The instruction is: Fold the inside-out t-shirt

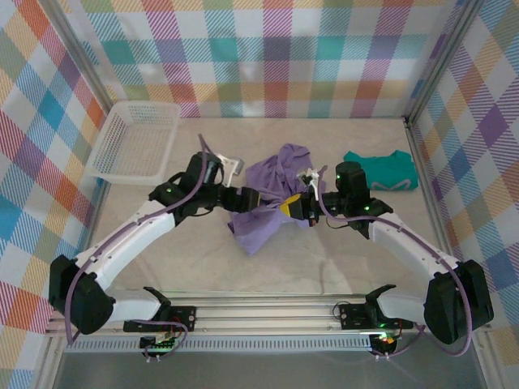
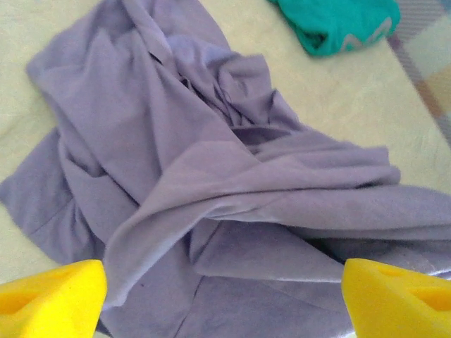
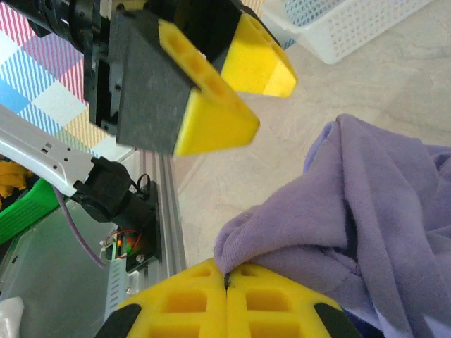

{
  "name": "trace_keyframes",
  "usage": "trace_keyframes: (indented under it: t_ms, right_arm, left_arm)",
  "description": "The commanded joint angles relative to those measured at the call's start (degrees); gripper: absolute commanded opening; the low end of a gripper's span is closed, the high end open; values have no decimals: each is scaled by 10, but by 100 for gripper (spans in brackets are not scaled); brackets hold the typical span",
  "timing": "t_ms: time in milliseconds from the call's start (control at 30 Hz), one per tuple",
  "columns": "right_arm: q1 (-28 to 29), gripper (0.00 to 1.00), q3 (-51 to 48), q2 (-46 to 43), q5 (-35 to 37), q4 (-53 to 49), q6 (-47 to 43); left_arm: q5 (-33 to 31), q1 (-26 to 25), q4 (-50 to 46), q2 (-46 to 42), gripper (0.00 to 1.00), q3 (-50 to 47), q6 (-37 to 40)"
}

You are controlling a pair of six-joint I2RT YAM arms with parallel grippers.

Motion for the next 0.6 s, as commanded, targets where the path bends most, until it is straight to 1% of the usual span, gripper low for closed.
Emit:
trace_keyframes:
  t_ms: [0, 100, 200, 267, 333, 367, 433, 500, 533, 567]
  right_arm:
    - [-4, 0, 15, -11, -13, -28, -31]
    - [-4, 0, 8, -24, -4, -40, -30]
    - [-5, 0, 8, -30, -2, -53, -32]
    - [-5, 0, 9, -34, -4, -58, -32]
    - [-5, 0, 5, -37, -6, -56, -29]
    - [-5, 0, 1, -38, -8, -52, -27]
    - [-5, 0, -3, -39, -10, -52, -27]
    - [-7, 0, -11, -43, -15, -44, -21]
    - [-9, 0, -16, -46, -16, -35, -12]
    - [-13, 0, -21, -49, -23, -22, -5]
  left_arm:
    - [-23, -12, -28, 42, 87, 29, 79]
    - [-36, -16, -14, 63, 88, 32, 103]
    - [-12, -18, -7, 86, 89, 39, 130]
    - [-8, -19, 3, 107, 88, 47, 136]
    - [15, -19, 23, 132, 86, 60, 139]
    - [34, -19, 30, 147, 82, 74, 137]
    - [81, -19, 36, 175, 70, 105, 133]
    - [142, -18, 36, 194, 54, 130, 130]
    - [167, -17, 37, 196, 48, 135, 129]
    - [202, -16, 42, 196, 38, 135, 121]
